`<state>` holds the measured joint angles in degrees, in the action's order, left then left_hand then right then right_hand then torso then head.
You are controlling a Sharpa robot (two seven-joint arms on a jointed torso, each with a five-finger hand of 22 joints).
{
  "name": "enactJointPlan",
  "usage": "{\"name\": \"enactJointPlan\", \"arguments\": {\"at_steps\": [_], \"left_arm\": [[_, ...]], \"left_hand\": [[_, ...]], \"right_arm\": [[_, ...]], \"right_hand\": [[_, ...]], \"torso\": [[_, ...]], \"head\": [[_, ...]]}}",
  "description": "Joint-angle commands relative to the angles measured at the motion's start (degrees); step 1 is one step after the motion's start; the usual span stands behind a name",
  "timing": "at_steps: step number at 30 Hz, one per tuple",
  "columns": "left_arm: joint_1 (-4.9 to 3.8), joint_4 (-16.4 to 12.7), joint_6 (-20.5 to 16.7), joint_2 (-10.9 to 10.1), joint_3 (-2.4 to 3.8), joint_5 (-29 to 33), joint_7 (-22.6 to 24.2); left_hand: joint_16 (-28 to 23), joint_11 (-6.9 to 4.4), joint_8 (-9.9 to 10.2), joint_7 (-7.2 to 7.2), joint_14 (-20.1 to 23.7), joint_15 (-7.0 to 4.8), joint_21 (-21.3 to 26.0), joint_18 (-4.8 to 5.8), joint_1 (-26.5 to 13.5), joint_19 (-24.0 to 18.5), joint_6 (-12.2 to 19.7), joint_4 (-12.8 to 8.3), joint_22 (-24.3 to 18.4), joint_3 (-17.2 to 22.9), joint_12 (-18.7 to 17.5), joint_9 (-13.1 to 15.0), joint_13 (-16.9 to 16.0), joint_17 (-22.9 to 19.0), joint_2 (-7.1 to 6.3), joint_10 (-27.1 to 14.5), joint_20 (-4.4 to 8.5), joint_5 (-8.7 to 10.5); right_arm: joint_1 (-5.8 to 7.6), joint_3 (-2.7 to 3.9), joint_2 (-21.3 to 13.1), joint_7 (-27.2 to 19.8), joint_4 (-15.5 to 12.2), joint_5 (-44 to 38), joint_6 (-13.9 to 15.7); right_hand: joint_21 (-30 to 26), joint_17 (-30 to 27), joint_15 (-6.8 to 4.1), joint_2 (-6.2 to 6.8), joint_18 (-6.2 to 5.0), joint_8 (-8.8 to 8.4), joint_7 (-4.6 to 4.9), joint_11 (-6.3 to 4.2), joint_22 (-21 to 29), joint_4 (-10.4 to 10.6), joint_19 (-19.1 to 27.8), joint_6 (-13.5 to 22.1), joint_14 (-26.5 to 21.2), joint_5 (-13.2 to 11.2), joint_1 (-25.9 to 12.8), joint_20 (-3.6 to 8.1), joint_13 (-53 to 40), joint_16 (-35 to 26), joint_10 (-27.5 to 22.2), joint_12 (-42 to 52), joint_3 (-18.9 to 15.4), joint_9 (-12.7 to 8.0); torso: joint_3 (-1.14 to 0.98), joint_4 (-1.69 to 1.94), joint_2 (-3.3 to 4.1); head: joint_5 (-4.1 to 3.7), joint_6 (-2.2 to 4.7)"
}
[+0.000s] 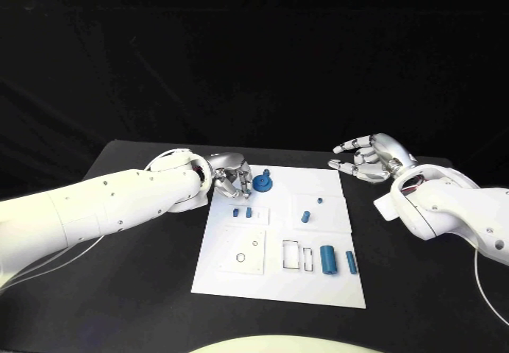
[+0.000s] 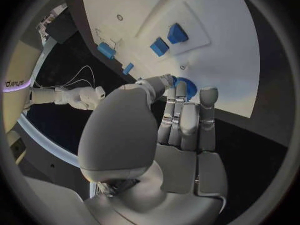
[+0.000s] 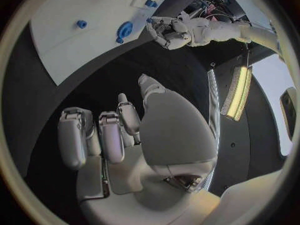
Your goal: Assemble the parts on the task board
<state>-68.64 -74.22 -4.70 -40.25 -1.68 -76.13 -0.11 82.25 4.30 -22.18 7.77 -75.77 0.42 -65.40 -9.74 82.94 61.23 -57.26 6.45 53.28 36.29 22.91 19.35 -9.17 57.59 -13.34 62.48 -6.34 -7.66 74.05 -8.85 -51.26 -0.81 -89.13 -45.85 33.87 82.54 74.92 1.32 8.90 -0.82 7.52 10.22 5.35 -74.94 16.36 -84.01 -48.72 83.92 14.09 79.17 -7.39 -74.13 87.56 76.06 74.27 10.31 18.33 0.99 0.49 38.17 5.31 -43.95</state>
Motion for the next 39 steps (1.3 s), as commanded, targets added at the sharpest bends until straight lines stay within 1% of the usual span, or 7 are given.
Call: {"name": "enactJointPlan", "arguments": {"at_steps": [1, 9, 15, 18, 24, 27, 39], "left_arm": [[-0.01, 0.1, 4.7, 0.1, 0.05, 0.1, -1.6], [-0.01, 1.1, 5.9, 0.8, 0.04, -0.7, -2.4], [0.0, 2.0, 6.3, 1.4, -0.1, -1.3, -2.6], [0.01, 2.3, 6.2, 1.7, -0.13, -1.5, -2.7], [0.01, 2.7, 5.6, 2.0, -0.16, -1.8, -2.7], [0.01, 2.8, 5.5, 2.2, -0.17, -1.9, -2.7], [0.03, 3.7, 6.3, 2.8, -0.19, -2.1, -2.8]], "left_hand": [[0.2, -0.06, 0.1, -0.02, -0.2, 0.14, 0.1, 0.91, -0.4, -0.1, -0.2, -0.4, -0.1, -0.1, -0.3, 0.9, 0.1, -0.1, 0.02, 0.3, 0.04, -0.02], [0.2, -0.05, 0.2, -0.01, -0.2, 0.15, 0.1, 0.92, -0.4, -0.1, -0.2, -0.4, 0.0, -0.1, -0.4, 0.9, 0.1, -0.1, 0.04, 0.3, 0.03, 0.0], [0.2, -0.05, 0.2, -0.01, -0.2, 0.16, 0.1, 0.92, -0.4, -0.2, -0.2, -0.4, -0.1, 0.0, -0.5, 0.9, 0.1, -0.1, 0.07, 0.3, 0.02, 0.01], [0.2, -0.05, 0.3, -0.01, -0.2, 0.16, 0.1, 0.91, -0.4, -0.2, -0.2, -0.4, -0.1, 0.0, -0.6, 0.9, 0.1, -0.2, 0.08, 0.3, 0.01, 0.01], [0.1, -0.04, 0.3, 0.0, -0.1, 0.17, 0.2, 0.89, -0.4, -0.2, -0.2, -0.4, -0.1, 0.0, -0.6, 0.9, 0.1, -0.3, 0.08, 0.3, 0.01, 0.01], [0.1, -0.03, 0.3, 0.01, -0.1, 0.17, 0.1, 0.9, -0.4, -0.2, -0.2, -0.5, -0.1, 0.0, -0.7, 0.9, 0.1, -0.2, 0.1, 0.4, 0.01, 0.01], [0.1, -0.02, 0.4, 0.03, 0.0, 0.18, 0.2, 0.88, -0.3, -0.3, -0.2, -0.6, -0.1, 0.0, -0.8, 0.9, 0.1, -0.4, 0.17, 0.4, 0.0, 0.02]], "right_arm": [[-0.03, 0.0, 0.0, -0.3, -0.1, -0.4, -0.5], [-0.03, 0.0, 0.1, -0.3, -0.1, -0.4, -0.5], [-0.02, 0.01, 0.1, -0.3, -0.1, -0.4, -0.5], [-0.02, 0.01, 0.1, -0.3, -0.1, -0.4, -0.5], [-0.02, 0.01, 0.1, -0.3, -0.1, -0.4, -0.5], [-0.02, 0.01, 0.1, -0.3, -0.1, -0.4, -0.5], [-0.02, 0.01, 0.1, -0.3, -0.1, -0.4, -0.6]], "right_hand": [[-0.4, 9.0, -0.42, 0.22, -1.15, 0.31, 0.0, -0.08, -10.1, 0.1, -1.9, -0.3, 4.5, 0.4, -0.4, 0.55, -0.1, -0.2, -0.1, -0.2, 0.4, -0.1], [-0.4, 9.0, -0.42, 0.22, -1.15, 0.31, 0.0, -0.08, -10.1, 0.1, -1.9, -0.3, 4.5, 0.4, -0.4, 0.55, -0.1, -0.2, -0.1, -0.2, 0.4, -0.1], [-0.5, 8.9, -0.44, 0.27, -1.18, 0.35, -0.02, -0.1, -10.0, 0.1, -1.8, -0.3, 4.5, 0.3, -0.4, 0.57, 0.1, -0.3, -0.2, -0.3, 0.5, -0.1], [-0.5, 8.9, -0.44, 0.27, -1.18, 0.35, -0.02, -0.1, -10.0, 0.1, -1.8, -0.3, 4.5, 0.3, -0.4, 0.57, 0.1, -0.3, -0.2, -0.3, 0.5, -0.1], [-0.5, 8.9, -0.44, 0.27, -1.18, 0.35, -0.02, -0.1, -10.0, 0.1, -1.8, -0.3, 4.5, 0.3, -0.4, 0.57, 0.1, -0.3, -0.2, -0.3, 0.5, -0.1], [-0.5, 8.9, -0.44, 0.27, -1.18, 0.35, -0.02, -0.1, -10.0, 0.1, -1.8, -0.3, 4.5, 0.3, -0.4, 0.57, 0.1, -0.3, -0.2, -0.3, 0.5, -0.1], [-0.5, 8.9, -0.44, 0.27, -1.18, 0.35, -0.02, -0.1, -10.0, 0.1, -1.8, -0.3, 4.5, 0.3, -0.4, 0.57, 0.1, -0.3, -0.2, -0.3, 0.5, -0.1]], "torso": [[0.06, -0.06, 0.06], [0.01, -0.05, 0.02], [-0.04, -0.1, 0.08], [0.0, -0.15, 0.09], [-0.04, -0.12, 0.04], [-0.01, -0.1, 0.06], [0.03, -0.11, 0.04]], "head": [[0.08, -0.03], [0.24, -0.11], [0.32, -0.13], [0.32, -0.14], [0.27, -0.13], [0.24, -0.16], [0.18, -0.21]]}}
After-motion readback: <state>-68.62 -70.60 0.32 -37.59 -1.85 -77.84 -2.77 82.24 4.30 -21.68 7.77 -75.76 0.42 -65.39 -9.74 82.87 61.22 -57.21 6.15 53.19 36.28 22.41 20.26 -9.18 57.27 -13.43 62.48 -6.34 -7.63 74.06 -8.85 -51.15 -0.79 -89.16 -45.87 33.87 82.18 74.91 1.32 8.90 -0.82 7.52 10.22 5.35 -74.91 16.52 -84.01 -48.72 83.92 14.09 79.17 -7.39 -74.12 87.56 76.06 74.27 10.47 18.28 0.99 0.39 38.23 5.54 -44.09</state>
